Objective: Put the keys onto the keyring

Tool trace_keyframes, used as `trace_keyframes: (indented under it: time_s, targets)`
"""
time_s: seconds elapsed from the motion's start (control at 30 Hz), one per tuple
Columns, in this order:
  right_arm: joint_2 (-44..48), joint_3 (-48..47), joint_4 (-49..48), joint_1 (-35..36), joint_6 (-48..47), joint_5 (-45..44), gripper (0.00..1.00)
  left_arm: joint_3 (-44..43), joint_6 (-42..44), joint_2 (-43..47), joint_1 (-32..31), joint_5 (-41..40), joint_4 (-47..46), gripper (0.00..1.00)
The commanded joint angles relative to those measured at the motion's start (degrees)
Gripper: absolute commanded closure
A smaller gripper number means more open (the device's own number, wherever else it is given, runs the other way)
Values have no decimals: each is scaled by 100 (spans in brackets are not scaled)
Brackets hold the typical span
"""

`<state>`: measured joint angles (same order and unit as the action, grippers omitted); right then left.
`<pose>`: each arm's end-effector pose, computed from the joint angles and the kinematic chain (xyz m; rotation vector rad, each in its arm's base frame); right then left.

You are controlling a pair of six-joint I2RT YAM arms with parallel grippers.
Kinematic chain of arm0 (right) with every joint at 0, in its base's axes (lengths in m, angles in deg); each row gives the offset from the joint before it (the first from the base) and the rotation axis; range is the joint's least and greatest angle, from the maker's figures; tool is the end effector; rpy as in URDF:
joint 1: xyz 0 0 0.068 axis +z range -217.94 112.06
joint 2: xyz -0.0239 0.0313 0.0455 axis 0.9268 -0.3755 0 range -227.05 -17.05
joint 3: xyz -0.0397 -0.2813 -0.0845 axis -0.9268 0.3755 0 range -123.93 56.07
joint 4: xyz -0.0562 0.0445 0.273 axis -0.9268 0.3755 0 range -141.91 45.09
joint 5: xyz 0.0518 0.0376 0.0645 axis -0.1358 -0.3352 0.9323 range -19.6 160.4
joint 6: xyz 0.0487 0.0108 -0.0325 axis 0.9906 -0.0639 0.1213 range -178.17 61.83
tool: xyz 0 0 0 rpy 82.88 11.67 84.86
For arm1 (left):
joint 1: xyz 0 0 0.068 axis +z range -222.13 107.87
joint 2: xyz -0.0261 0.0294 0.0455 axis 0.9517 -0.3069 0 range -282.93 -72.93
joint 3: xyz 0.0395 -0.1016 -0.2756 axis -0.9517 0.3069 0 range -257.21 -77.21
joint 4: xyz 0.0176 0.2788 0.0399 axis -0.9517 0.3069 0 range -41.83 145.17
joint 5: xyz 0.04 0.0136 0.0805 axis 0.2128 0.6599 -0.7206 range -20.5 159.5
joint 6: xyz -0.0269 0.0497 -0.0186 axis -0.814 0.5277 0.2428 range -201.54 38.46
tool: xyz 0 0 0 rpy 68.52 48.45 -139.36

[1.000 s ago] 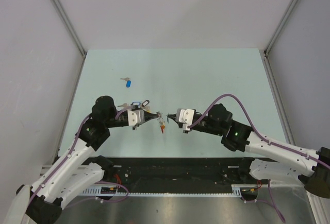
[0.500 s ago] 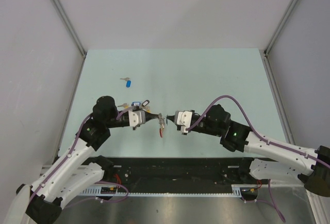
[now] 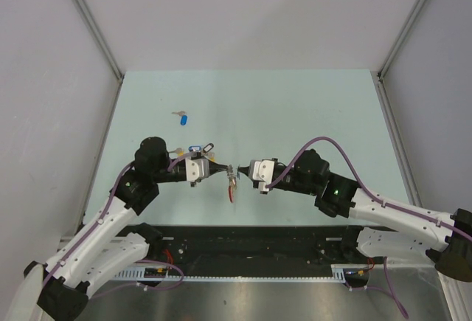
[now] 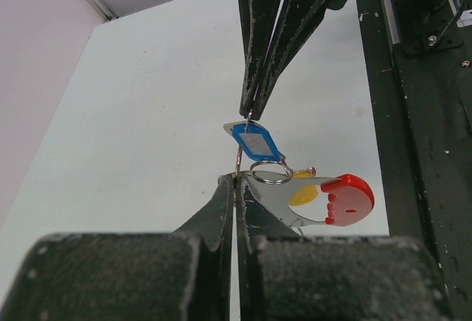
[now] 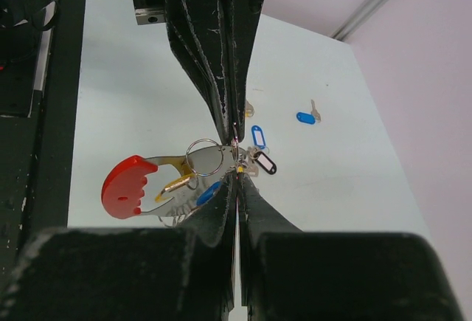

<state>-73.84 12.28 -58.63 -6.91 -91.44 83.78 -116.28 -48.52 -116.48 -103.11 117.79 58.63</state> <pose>0.1130 0.2250 0.3403 -1.3673 1.0246 0.5588 0.1388 -0.1213 0.3245 1.4010 1.1344 -0.7406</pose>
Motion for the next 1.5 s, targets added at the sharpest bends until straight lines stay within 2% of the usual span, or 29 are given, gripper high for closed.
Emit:
trace_keyframes:
  time_s: [0.0, 0.77, 1.47]
  targets:
    - [28, -332, 92, 31, -83, 146, 100, -57, 179, 13, -31, 259, -132, 100]
    - [-33, -349, 4, 5, 93, -108, 100, -39, 249, -40, -39, 497, -140, 100]
    - [-112, -349, -154, -39, 199, 138, 100, -39, 223, -40, -39, 506, -167, 100]
